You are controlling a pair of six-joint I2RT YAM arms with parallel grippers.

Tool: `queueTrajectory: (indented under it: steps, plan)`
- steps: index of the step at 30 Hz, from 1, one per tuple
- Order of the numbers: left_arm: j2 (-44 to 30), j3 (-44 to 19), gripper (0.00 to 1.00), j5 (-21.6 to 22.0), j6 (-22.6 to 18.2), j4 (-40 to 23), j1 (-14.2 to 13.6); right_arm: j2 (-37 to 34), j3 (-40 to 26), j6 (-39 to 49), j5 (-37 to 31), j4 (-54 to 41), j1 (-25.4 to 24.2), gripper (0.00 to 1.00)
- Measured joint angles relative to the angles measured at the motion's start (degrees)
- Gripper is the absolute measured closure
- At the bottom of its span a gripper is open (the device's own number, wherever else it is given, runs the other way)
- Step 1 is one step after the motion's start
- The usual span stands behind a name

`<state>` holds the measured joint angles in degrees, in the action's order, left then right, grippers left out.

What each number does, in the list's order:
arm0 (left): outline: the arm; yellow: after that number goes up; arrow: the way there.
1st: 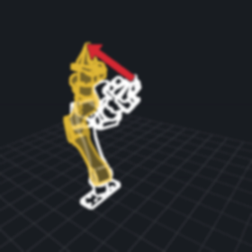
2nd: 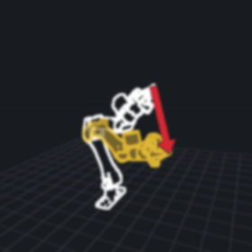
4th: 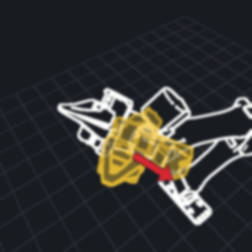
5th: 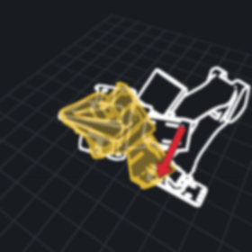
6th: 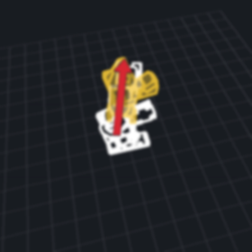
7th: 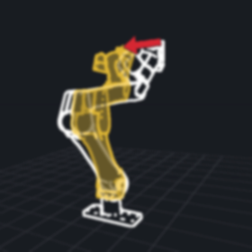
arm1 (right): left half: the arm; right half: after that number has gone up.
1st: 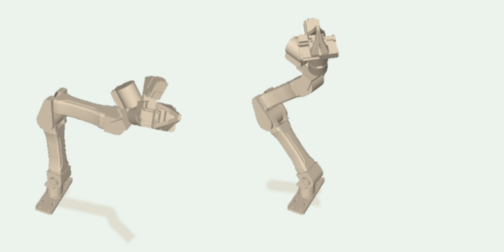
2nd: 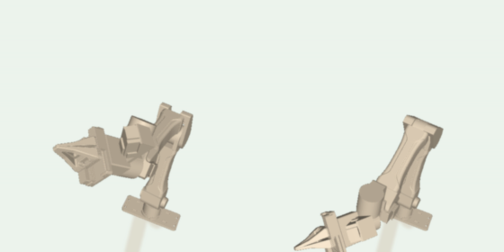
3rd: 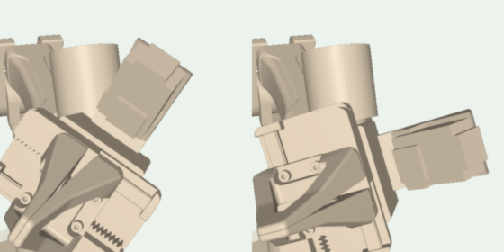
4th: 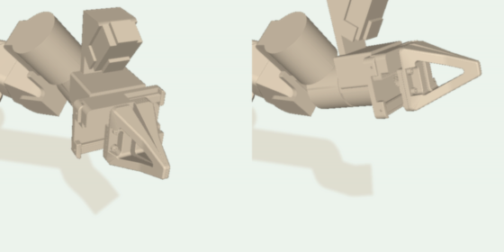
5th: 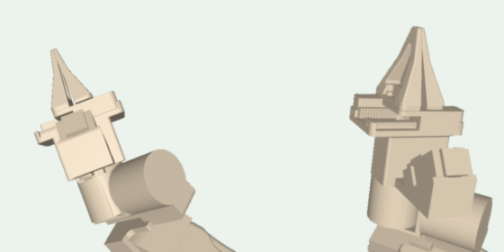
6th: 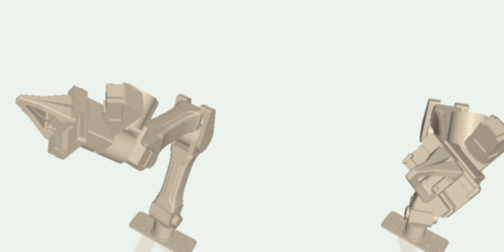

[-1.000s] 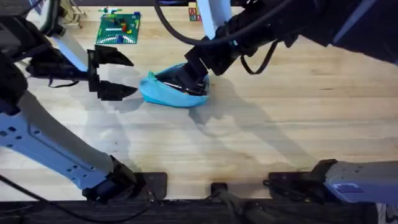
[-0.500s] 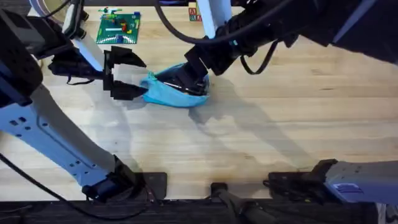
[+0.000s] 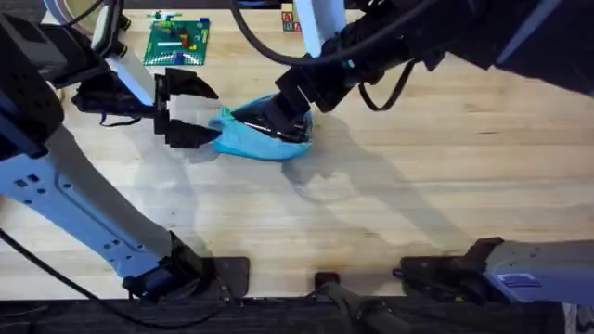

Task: Unzip the bag, pick up the pens from the table one at a time and place them inside, then zip the bag closed.

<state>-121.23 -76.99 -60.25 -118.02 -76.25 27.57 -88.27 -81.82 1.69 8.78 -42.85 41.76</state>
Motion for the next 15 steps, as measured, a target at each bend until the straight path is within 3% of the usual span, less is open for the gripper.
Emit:
queueTrajectory:
  steps: [4, 5, 6, 13, 15]
  plan:
    - [0.0, 0.0, 0.007, 0.0, 0.0, 0.0, 0.0, 0.0, 0.0, 0.0, 0.02, 0.0, 0.0, 0.005]
    - [0.0, 0.0, 0.046, -0.01, -0.01, -0.01, 0.0, 0.0, 0.0, 0.0, 0.01, -0.01, 0.0, 0.005]
    - [0.0, 0.0, 0.123, 0.0, 0.0, -0.06, 0.0, 0.0, 0.0, 0.0, 0.0, -0.02, 0.0, 0.004]
    - [0.0, 0.0, 0.926, 0.22, 0.0, -3.08, -0.02, 0.0, 0.0, 0.0, 0.0, 0.0, 0.0, 0.005]
    - [0.0, 0.0, 0.954, 0.22, 0.01, -3.69, 0.0, 0.0, 0.0, 0.0, 0.0, 0.0, 0.0, 0.005]
